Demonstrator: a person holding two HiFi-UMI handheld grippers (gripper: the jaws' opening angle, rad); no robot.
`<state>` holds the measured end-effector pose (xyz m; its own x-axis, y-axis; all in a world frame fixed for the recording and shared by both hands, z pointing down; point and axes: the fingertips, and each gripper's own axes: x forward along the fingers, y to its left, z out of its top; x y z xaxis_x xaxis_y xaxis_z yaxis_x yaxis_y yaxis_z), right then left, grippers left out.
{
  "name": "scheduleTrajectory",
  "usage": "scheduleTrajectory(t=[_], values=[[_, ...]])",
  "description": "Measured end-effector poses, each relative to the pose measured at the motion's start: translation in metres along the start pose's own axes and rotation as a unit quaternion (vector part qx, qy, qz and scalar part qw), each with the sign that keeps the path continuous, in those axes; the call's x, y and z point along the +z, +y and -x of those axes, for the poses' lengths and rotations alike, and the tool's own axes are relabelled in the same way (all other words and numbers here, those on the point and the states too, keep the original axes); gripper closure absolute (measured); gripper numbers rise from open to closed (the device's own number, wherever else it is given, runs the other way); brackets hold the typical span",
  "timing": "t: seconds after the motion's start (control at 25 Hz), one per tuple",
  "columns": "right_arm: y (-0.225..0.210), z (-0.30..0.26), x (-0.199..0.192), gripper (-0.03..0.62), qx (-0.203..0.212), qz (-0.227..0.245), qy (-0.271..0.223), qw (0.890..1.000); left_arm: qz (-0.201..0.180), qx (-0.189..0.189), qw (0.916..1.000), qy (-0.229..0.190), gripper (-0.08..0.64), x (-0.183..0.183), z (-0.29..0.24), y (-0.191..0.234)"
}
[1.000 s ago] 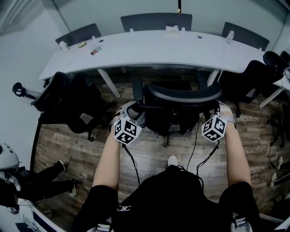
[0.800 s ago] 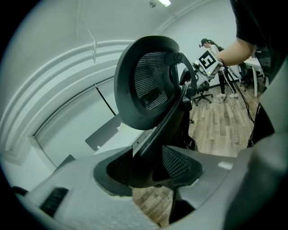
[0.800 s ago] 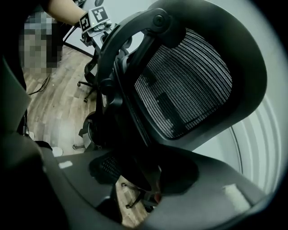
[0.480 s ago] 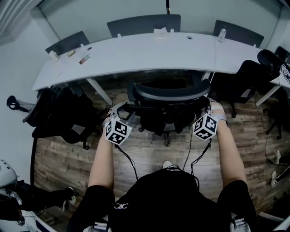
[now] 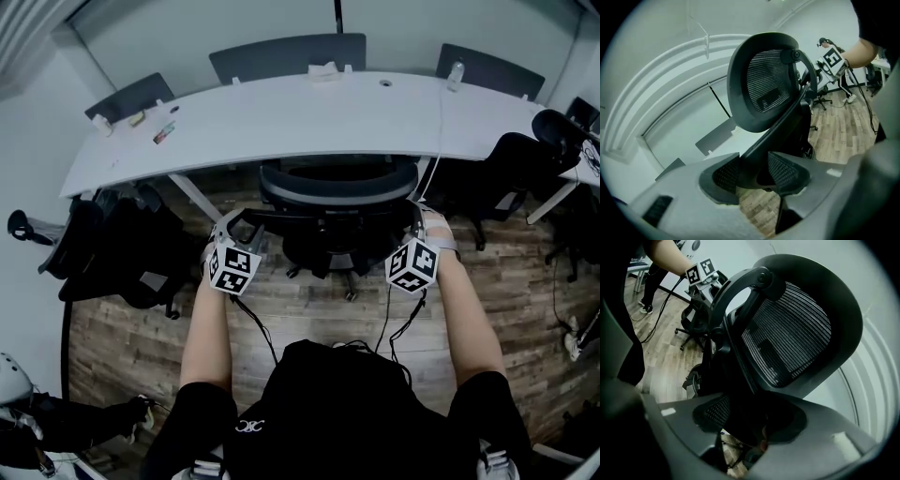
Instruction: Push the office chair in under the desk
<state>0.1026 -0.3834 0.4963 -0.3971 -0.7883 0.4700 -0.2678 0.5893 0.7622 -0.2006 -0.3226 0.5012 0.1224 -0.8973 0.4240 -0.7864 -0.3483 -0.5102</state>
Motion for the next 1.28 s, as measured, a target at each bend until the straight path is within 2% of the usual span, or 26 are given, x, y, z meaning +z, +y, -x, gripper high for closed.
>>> scheduleTrajectory(t=[0.64, 1.28], values=[[-0.045, -0.079, 0.009, 0.365, -0.008, -0.016, 0.014, 1.0, -0.007, 0.004, 0.9999, 0.011, 0.374, 0.01, -0.088, 0.06], [-0.08, -0.141, 0.02, 0.36, -0.008, -0.036, 0.041, 0.998, -0.021, 0.004, 0.9997, 0.012, 0.379, 0.014, -0.146, 0.106]])
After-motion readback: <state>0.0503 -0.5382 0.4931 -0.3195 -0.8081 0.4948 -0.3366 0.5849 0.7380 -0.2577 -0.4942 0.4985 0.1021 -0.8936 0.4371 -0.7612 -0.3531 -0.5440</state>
